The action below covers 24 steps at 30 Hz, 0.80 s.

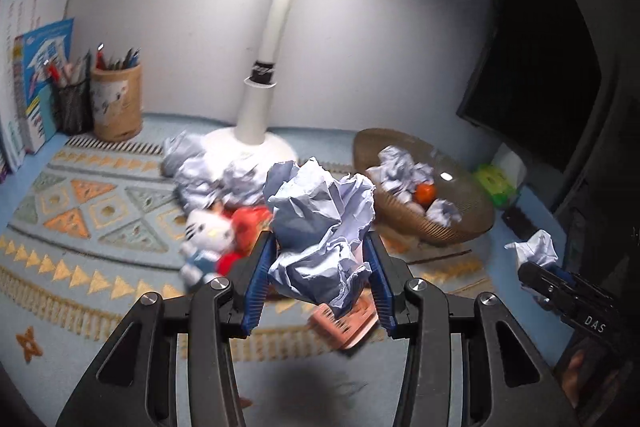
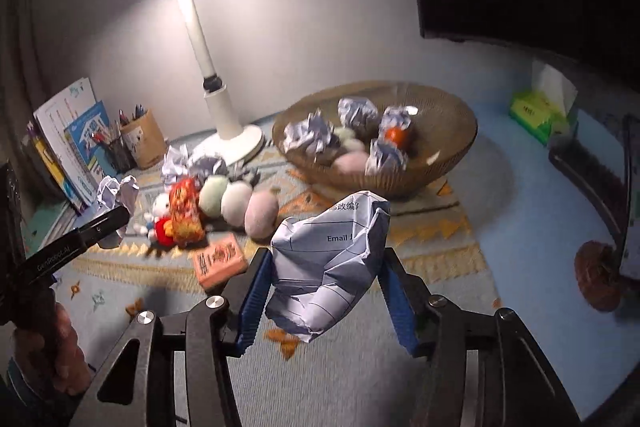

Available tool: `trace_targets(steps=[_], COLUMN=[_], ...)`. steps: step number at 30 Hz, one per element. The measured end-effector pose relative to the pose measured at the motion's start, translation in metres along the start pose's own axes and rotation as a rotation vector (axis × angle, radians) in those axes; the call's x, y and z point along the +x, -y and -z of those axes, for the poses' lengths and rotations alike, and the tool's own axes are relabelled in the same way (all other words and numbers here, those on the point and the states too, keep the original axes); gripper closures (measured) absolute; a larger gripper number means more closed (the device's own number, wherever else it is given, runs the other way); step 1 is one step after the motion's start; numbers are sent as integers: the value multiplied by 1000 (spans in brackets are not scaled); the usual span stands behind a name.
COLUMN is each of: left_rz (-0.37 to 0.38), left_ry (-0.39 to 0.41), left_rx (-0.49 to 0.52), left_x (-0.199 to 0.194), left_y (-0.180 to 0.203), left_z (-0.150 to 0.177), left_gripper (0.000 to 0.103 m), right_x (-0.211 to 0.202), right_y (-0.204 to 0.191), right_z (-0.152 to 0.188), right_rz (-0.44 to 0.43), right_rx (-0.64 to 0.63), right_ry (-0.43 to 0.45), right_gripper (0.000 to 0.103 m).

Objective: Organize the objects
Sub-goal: 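Open both tools over the amber bowl to drop the paper balls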

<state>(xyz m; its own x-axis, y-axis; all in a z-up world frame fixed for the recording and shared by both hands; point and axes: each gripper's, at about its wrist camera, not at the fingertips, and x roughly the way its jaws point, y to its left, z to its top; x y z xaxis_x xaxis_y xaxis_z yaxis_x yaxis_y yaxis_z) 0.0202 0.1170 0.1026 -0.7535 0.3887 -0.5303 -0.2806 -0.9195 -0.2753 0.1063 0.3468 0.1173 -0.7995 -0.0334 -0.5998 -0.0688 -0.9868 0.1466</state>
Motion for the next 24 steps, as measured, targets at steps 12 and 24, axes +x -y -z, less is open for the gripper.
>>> trace_targets(steps=[12, 24], left_rz=[119, 171], left_ry=[-21, -106], left_rx=[35, 11], left_x=[113, 184], left_y=[80, 88], left_z=[-75, -67], left_gripper=[61, 22], right_x=[48, 132], right_y=[67, 106], right_z=[-112, -113], right_rz=[42, 39], right_rx=[196, 298], right_ry=[149, 70], right_gripper=[50, 29])
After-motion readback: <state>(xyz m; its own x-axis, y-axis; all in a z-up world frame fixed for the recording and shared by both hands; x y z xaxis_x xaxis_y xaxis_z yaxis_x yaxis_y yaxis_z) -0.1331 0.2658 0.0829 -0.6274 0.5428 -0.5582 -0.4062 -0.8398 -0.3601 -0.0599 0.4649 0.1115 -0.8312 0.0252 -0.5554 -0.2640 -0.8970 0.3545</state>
